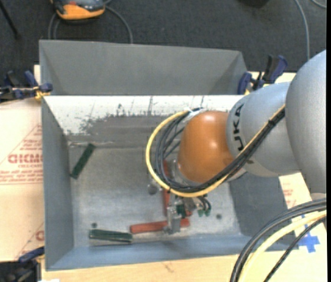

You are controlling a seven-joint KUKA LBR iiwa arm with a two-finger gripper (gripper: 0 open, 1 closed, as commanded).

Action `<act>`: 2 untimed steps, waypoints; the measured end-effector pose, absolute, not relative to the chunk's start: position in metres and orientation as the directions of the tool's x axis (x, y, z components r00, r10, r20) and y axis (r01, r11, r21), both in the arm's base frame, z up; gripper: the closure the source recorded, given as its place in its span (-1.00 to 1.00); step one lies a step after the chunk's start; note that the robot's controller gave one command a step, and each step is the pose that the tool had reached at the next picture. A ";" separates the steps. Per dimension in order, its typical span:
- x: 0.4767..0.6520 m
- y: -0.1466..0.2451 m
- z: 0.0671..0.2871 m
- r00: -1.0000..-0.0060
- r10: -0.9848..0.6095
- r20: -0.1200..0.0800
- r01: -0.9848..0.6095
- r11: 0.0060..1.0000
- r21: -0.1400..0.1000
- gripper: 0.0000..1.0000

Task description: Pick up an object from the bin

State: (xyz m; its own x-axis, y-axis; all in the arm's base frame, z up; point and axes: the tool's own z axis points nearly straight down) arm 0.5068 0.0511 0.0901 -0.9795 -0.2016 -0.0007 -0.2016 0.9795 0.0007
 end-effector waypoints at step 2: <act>0.476 0.053 0.070 -0.960 -0.279 -0.002 -0.279 0.960 -0.001 1.00</act>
Offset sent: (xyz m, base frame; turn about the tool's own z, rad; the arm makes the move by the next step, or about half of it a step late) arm 0.0000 0.0000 0.0000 0.0000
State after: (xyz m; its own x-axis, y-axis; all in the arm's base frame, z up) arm 0.4756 0.0526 0.0704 -0.9603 -0.2788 -0.0024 -0.2788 0.9603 -0.0005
